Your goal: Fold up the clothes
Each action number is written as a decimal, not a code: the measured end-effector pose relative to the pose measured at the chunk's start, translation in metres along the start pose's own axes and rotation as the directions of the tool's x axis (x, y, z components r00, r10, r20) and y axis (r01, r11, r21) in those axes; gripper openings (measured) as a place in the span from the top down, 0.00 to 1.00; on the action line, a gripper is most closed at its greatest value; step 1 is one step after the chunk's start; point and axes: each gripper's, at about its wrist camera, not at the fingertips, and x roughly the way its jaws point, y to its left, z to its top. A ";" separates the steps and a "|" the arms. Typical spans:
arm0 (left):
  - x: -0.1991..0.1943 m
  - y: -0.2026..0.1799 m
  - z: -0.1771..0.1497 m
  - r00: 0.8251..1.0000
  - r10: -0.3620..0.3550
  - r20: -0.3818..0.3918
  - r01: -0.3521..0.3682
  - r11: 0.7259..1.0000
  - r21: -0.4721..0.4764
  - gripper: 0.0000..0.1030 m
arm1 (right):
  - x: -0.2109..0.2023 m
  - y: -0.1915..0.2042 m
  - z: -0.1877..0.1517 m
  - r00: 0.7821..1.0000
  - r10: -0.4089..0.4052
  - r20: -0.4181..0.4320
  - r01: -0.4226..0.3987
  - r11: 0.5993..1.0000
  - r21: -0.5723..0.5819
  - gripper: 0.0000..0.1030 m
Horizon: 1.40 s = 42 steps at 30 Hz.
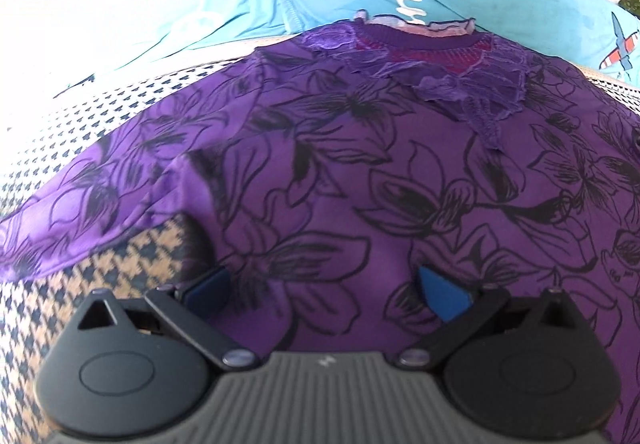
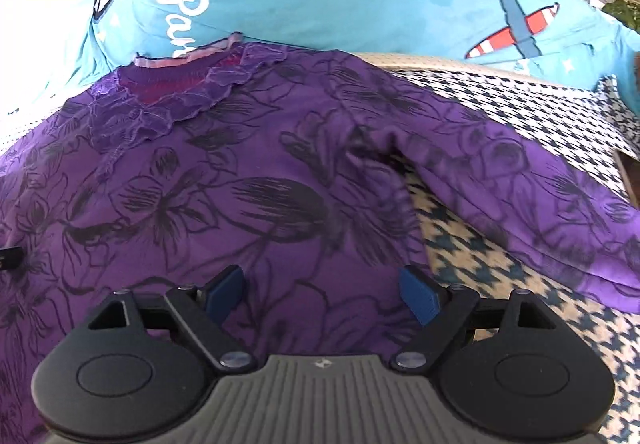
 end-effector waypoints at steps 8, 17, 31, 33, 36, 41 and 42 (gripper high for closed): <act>-0.011 0.012 -0.011 1.000 0.013 0.004 -0.013 1.000 -0.029 0.00 | -0.017 -0.009 -0.011 1.000 -0.023 0.007 0.023 0.999 0.027 0.20; -0.025 0.015 -0.017 1.000 -0.021 0.014 0.021 0.999 -0.030 0.00 | -0.044 -0.032 -0.032 0.999 -0.028 0.027 0.022 0.982 0.186 0.18; -0.054 -0.017 -0.053 0.997 -0.066 0.037 0.063 0.995 0.073 0.00 | -0.072 0.034 -0.066 0.990 0.081 0.117 -0.089 0.994 0.062 0.18; -0.054 -0.013 -0.055 0.998 -0.056 0.036 0.054 0.997 0.058 0.00 | -0.066 0.037 -0.072 0.995 0.033 0.096 -0.037 0.998 0.044 0.18; -0.054 -0.005 -0.056 0.999 -0.031 0.033 0.030 0.999 0.030 0.00 | -0.065 0.035 -0.077 0.996 -0.025 0.089 0.020 0.998 0.060 0.18; -0.053 0.009 -0.057 0.999 0.003 0.033 -0.003 1.000 0.002 0.00 | -0.068 0.018 -0.081 0.993 -0.077 0.085 0.064 0.988 0.141 0.18; -0.053 0.011 -0.058 0.999 0.008 0.033 -0.008 1.000 -0.001 0.00 | -0.068 0.015 -0.082 0.993 -0.087 0.084 0.074 0.986 0.148 0.18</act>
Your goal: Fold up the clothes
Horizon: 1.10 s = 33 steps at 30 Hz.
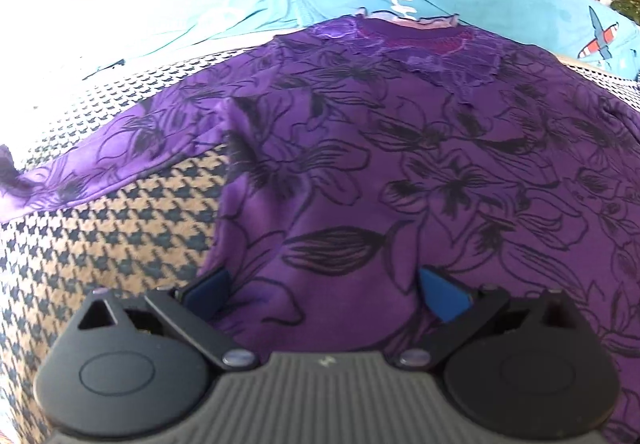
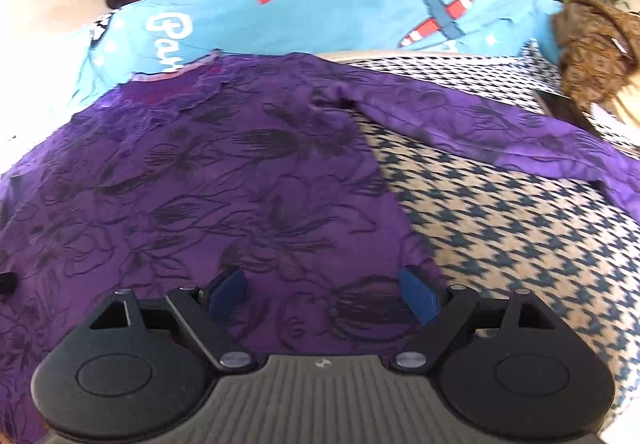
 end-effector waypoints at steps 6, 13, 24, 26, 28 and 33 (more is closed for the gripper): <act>-0.004 0.010 -0.004 1.000 0.019 0.003 -0.018 1.000 -0.014 0.00 | -0.005 -0.010 -0.004 1.000 -0.026 0.005 0.026 0.999 0.037 0.22; -0.014 0.020 -0.007 1.000 0.005 0.022 -0.004 1.000 -0.029 0.00 | -0.014 -0.015 -0.007 1.000 -0.007 0.025 0.005 0.997 0.078 0.24; -0.059 -0.004 -0.036 0.990 -0.122 0.073 0.120 0.992 0.022 0.00 | -0.054 0.013 -0.033 0.990 0.130 0.057 -0.132 0.991 0.029 0.21; -0.061 -0.010 -0.040 0.990 -0.127 0.066 0.125 0.991 0.037 0.00 | -0.058 0.018 -0.040 0.988 0.147 0.042 -0.148 0.988 0.032 0.21; -0.061 -0.015 -0.044 0.991 -0.125 0.049 0.123 0.991 0.050 0.00 | -0.060 0.022 -0.046 0.987 0.159 0.020 -0.159 0.987 0.036 0.21; -0.054 -0.019 -0.051 0.995 -0.095 0.012 0.094 0.994 0.054 0.00 | -0.062 0.027 -0.056 0.997 0.079 -0.003 -0.079 0.997 0.012 0.21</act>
